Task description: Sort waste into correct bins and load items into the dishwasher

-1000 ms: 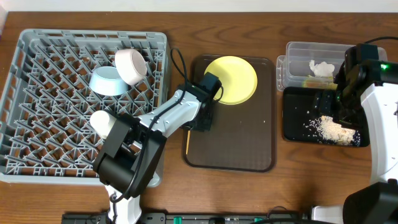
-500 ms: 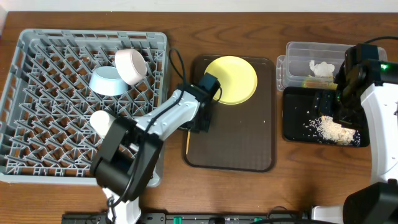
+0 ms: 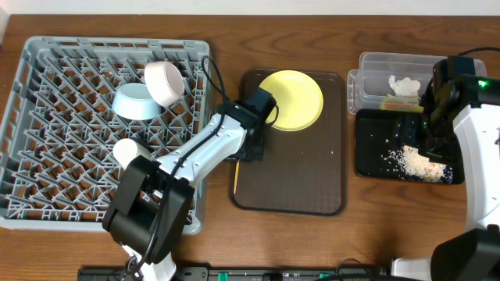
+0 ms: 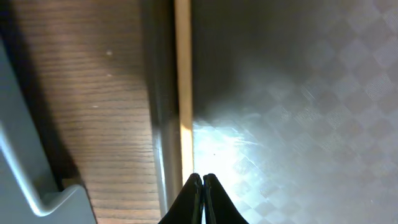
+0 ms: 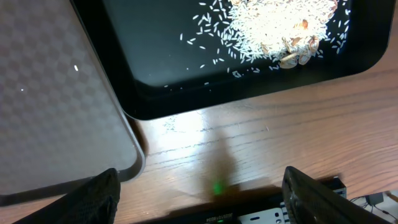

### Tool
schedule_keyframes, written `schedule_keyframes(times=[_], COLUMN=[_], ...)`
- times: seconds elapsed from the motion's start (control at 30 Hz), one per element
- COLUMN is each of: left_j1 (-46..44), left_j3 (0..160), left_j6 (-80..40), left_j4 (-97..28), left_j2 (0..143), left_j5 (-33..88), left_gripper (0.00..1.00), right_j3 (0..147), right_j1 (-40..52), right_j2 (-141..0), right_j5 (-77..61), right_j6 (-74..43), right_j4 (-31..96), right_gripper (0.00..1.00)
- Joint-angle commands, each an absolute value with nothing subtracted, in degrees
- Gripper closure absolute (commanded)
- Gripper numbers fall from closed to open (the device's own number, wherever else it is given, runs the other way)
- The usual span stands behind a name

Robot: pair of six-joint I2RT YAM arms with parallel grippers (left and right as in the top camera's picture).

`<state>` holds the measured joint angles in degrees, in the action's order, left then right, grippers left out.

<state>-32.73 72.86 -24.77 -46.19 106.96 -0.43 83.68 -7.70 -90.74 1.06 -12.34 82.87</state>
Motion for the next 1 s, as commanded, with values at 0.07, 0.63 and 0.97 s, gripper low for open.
schedule_keyframes(times=[0.07,0.63,0.97], left_j1=[-32.6,-32.6,-32.6], left_j3=[73.8,73.8,73.8], left_j6=[-28.4,-28.4,-28.4], left_j4=[-46.7,-46.7,-46.6], left_j2=[106.6,106.6,106.6], left_j5=[-3.7,-3.7,-3.7], left_gripper=[0.94,0.94,0.94], right_j3=[84.3,84.3,84.3], right_j1=[-8.3,-8.3,-8.3], right_j2=[-90.7,-90.6,-90.6], right_j5=[1.0,1.0,1.0], right_j6=[-11.8,-12.2,-12.2], right_j4=[83.2,83.5,83.5], right_gripper=[0.18,0.19,0.19])
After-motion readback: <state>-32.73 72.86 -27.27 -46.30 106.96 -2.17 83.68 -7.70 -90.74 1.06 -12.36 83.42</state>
